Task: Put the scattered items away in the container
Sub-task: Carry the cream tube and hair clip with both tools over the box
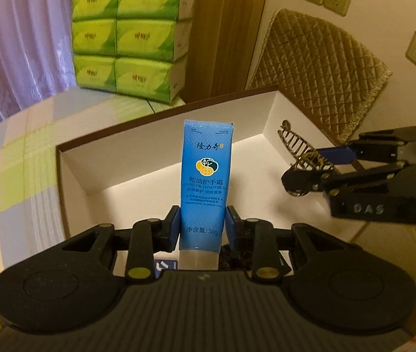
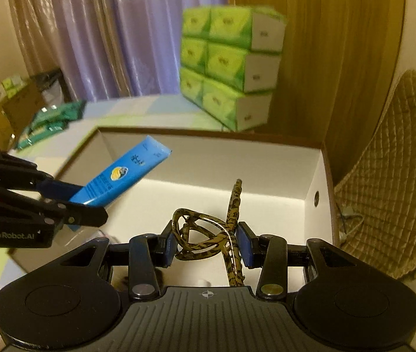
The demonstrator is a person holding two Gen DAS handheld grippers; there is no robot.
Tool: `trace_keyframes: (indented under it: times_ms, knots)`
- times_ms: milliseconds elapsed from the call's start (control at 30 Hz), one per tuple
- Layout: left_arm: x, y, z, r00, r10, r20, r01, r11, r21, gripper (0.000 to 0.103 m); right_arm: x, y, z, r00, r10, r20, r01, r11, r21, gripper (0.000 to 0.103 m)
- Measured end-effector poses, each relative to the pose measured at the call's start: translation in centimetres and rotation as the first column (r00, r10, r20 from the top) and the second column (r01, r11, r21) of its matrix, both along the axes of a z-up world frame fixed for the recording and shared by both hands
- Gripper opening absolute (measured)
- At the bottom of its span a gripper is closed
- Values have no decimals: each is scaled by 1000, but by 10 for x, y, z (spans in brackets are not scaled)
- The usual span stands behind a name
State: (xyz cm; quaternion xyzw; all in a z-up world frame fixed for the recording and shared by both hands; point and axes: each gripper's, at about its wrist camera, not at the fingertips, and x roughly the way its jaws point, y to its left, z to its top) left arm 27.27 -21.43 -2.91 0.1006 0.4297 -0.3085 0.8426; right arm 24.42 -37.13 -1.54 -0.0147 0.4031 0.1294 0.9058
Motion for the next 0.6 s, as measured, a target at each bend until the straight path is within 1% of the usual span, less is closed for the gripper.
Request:
trace_keyframes:
  times_ms: [100,267,433,600]
  knots:
    - [13,-9,-12,999,1,-40,0,1000,22,27,14,-1,-14,997,-10,-70,10,1000,-10,40]
    - [32,-27,-37,995,12,-102,-4,997,82,27,33,-2,-33,988,-11,-156,3,999,-51,40]
    - [42,-39,-62,988,25,-151,-4,990,140,27,46,-5,-43,978,-17,-206,1,997,-76,40]
    - [50,-45,-77,983,39,-180,-8,985,170,27,53,-9,-51,971,-27,-236,7,997,-83,40]
